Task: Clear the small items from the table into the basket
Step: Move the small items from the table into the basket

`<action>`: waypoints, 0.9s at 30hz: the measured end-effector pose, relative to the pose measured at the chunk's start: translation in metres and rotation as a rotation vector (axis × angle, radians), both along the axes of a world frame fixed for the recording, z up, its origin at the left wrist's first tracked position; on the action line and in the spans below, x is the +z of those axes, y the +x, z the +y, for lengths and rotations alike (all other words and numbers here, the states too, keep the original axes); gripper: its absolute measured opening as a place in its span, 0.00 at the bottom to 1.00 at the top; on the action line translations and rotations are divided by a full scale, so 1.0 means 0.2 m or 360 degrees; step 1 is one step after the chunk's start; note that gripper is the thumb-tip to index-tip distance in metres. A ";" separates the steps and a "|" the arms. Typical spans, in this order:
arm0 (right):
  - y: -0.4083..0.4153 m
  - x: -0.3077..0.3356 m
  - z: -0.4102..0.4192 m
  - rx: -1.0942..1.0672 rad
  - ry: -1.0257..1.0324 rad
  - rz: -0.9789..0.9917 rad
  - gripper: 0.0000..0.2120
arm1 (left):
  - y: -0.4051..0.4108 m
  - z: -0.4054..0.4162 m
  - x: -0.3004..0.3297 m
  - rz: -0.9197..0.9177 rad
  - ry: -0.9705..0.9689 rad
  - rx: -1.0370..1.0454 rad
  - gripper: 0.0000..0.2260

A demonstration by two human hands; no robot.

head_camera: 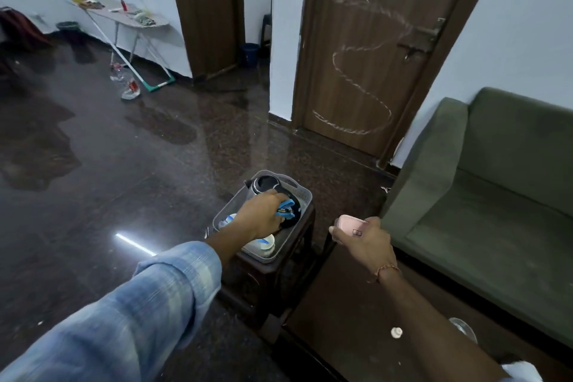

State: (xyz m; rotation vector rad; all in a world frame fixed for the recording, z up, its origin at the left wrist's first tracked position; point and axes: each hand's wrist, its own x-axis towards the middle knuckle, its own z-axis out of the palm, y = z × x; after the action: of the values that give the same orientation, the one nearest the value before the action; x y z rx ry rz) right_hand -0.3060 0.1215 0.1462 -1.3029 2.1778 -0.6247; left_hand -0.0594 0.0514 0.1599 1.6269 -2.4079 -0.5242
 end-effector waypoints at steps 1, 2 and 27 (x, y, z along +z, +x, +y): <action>0.03 0.00 -0.05 -0.0011 -0.0007 -0.0030 0.43 | 0.02 -0.04 0.00 0.0005 0.0005 0.0014 0.21; 0.06 0.00 -0.10 -0.0025 -0.0012 -0.0067 0.42 | 0.04 -0.07 0.00 0.0008 0.0005 0.0030 0.21; 0.39 -0.56 -1.52 -0.0176 0.0550 -0.0249 0.47 | 0.32 -1.38 -0.52 0.0006 0.0323 0.0128 0.21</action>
State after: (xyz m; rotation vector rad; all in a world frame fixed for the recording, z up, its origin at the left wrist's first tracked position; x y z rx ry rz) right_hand -0.2270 -0.1819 0.0341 -0.9284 2.1224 -0.3561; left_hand 0.0043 -0.2255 0.0565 1.7912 -2.3401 -0.7787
